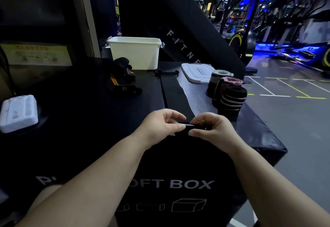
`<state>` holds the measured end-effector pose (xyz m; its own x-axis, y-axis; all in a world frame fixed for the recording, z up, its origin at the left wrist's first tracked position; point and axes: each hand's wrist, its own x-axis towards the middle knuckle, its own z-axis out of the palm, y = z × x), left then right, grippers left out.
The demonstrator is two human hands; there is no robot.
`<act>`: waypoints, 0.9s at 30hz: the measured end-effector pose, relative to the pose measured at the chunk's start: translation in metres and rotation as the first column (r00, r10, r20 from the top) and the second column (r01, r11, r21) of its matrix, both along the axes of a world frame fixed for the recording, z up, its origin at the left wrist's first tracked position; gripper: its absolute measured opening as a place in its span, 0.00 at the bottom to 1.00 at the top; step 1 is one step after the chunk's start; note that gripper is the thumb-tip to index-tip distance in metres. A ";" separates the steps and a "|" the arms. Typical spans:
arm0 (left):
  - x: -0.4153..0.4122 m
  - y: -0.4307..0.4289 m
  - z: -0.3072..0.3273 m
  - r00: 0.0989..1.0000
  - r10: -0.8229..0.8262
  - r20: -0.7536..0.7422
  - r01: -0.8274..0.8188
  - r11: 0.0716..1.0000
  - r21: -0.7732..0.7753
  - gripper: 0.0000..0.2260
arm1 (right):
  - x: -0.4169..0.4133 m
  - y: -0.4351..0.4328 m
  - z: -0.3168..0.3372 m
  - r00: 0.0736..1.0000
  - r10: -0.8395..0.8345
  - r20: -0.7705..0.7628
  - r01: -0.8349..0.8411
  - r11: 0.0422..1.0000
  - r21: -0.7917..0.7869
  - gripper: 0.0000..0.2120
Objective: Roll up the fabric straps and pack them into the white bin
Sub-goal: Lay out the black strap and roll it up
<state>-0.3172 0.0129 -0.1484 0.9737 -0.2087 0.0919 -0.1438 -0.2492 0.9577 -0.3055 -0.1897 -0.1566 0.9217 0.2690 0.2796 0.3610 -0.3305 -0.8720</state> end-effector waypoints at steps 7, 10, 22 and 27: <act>-0.002 -0.003 0.000 0.999 0.046 0.005 -0.046 0.999 -0.001 0.05 | -0.002 -0.001 -0.001 1.000 -0.012 0.005 0.012 1.000 0.013 0.11; -0.003 -0.003 0.000 0.998 0.065 0.019 -0.065 0.998 0.023 0.05 | -0.003 0.000 -0.002 0.999 -0.029 0.019 0.030 0.999 -0.012 0.10; -0.007 -0.002 -0.004 0.989 0.058 0.137 -0.099 0.944 0.314 0.07 | -0.001 0.002 0.001 0.989 -0.061 0.134 0.079 0.988 -0.134 0.08; -0.005 -0.005 -0.008 0.983 0.100 0.154 -0.144 0.941 0.306 0.04 | 0.000 0.003 0.000 0.984 -0.060 0.171 0.091 0.979 -0.180 0.06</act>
